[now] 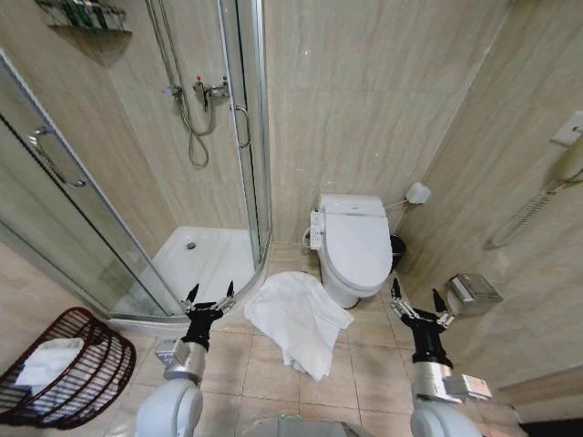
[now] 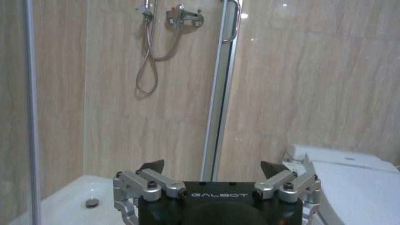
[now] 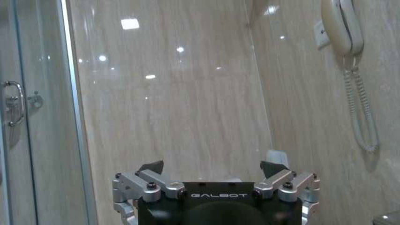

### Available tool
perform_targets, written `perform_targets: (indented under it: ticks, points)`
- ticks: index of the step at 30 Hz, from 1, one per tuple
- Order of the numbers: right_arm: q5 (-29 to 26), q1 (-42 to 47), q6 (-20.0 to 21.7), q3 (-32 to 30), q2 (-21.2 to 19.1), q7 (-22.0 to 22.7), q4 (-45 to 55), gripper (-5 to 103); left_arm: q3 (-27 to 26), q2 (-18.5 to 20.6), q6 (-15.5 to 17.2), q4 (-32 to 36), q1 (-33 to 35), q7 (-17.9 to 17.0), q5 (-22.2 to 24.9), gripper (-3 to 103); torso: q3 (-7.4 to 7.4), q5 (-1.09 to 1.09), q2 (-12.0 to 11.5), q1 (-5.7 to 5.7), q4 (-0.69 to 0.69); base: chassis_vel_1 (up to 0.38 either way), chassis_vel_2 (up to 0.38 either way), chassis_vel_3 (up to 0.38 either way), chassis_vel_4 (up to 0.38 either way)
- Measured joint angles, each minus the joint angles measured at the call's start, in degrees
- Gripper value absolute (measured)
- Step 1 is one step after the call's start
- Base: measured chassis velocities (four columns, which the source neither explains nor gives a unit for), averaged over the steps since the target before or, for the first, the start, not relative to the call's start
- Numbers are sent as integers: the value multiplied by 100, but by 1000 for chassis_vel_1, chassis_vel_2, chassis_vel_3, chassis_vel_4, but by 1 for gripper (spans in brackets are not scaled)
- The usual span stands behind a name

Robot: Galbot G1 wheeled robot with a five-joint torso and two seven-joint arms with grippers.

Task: Discard the used towel into the hamper.

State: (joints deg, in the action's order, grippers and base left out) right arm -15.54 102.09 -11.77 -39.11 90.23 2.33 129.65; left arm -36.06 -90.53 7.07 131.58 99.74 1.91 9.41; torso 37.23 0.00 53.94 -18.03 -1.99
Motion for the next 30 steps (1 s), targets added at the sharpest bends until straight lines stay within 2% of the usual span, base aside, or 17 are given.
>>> perform_targets:
  ticks: [21,30]
  points:
    - [8,-5,-10,0,-1,-54,-11,100,0,0,0,0,0,0,0,100,-308,0,-558,249,0,0,0,0,0]
    - [42,-21,-160,38,22,-66,-124,100,0,0,0,0,0,0,0,100,-449,0,-799,349,0,0,0,0,0]
